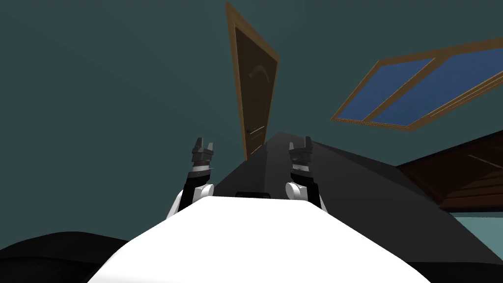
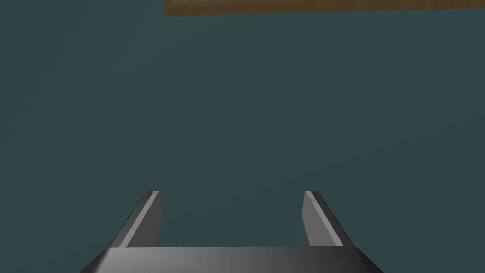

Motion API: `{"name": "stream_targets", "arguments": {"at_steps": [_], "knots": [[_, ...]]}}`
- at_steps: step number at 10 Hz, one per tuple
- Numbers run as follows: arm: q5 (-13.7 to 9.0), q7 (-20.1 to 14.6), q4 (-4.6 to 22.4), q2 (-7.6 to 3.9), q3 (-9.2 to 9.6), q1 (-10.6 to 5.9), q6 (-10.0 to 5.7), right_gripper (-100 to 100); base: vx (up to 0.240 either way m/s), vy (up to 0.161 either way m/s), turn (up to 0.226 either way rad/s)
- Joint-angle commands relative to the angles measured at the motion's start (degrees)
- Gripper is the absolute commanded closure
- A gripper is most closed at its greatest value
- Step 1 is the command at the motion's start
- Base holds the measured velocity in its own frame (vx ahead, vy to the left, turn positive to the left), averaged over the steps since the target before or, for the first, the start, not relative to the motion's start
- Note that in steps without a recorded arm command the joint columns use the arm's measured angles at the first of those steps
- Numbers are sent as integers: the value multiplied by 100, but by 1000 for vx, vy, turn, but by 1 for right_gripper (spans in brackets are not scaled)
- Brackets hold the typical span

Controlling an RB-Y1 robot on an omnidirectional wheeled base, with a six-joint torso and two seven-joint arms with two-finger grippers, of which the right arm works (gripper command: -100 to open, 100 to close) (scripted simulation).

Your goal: Pull the door open

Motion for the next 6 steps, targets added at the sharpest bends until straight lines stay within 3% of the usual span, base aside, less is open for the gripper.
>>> {"name": "stream_targets", "arguments": {"at_steps": [1,6], "knots": [[5,-10,194,-58,-6,-88,-39,-100,46,-15,136],[21,-41,812,-217,-26,-368,-162,-100,76,-44,113]]}}
